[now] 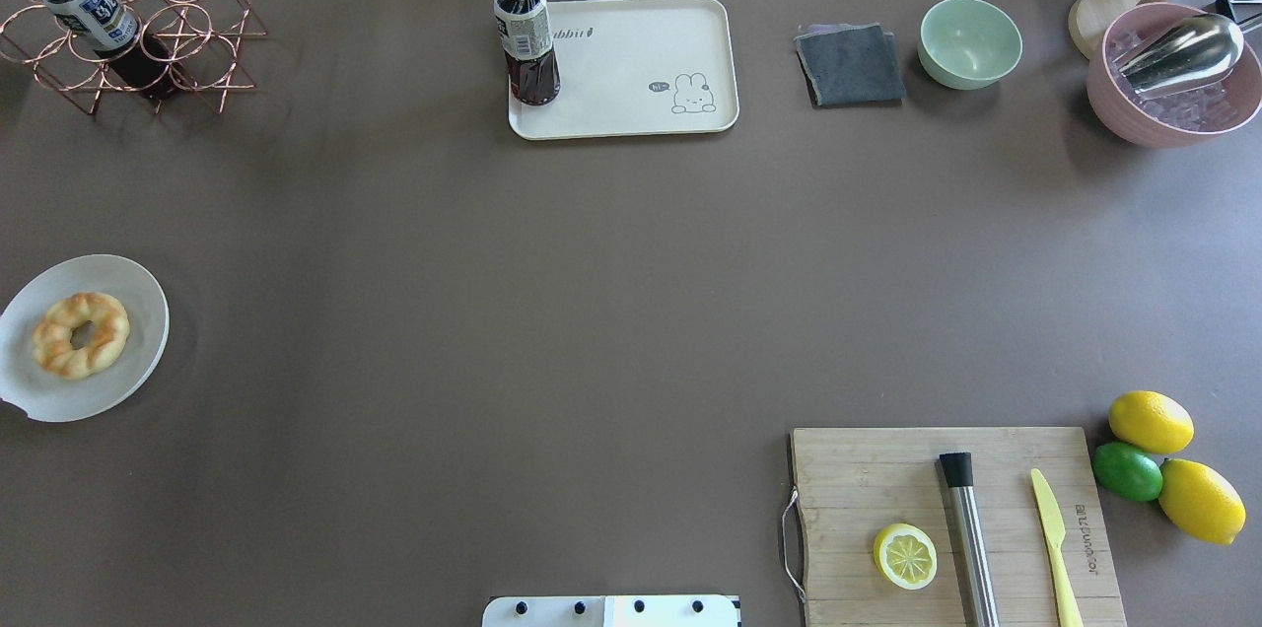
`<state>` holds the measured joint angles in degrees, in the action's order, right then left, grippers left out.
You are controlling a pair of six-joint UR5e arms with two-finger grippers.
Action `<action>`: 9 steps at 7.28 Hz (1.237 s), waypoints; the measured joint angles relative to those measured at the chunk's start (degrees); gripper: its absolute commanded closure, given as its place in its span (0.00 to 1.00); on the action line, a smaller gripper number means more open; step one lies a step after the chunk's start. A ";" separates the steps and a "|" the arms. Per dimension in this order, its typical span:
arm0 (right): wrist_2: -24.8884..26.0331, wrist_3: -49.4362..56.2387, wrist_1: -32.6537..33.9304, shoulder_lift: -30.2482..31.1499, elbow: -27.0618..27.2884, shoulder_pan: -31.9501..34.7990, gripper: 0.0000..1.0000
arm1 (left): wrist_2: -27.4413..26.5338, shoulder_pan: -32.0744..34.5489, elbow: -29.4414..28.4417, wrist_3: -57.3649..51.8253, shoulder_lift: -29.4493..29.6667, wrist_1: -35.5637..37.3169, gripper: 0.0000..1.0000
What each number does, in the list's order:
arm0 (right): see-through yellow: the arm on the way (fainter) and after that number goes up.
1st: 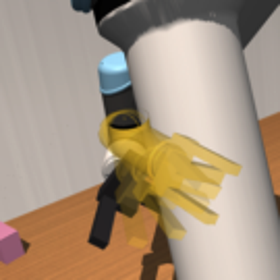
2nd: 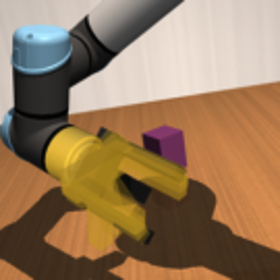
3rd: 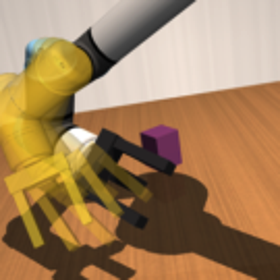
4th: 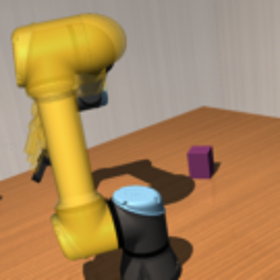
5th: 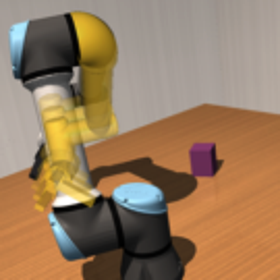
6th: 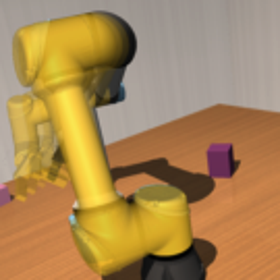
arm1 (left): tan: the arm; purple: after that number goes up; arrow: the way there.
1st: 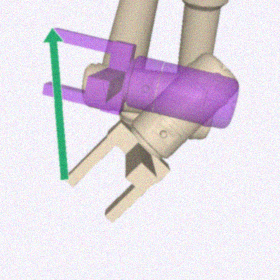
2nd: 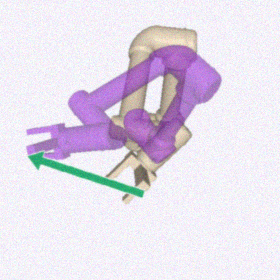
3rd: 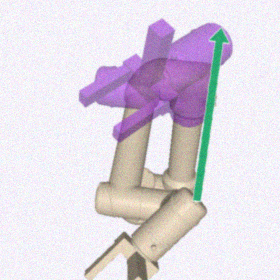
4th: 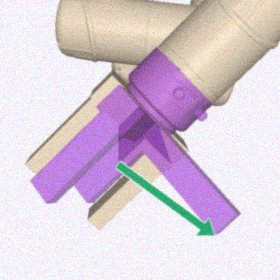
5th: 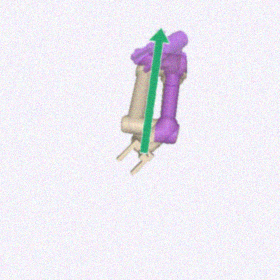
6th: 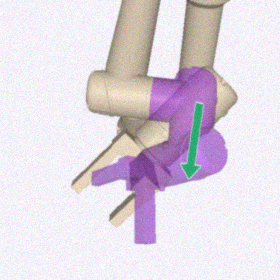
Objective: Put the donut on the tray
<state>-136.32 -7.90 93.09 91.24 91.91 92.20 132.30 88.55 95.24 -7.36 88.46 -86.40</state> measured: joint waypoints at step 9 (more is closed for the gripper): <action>-0.29 -0.39 -15.44 1.61 4.90 -0.29 0.00 | 16.13 1.24 -4.08 0.16 -3.44 -16.72 0.02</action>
<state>-136.61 -8.29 77.65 92.85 96.81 91.91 148.43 89.79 91.16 -7.20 85.02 -103.13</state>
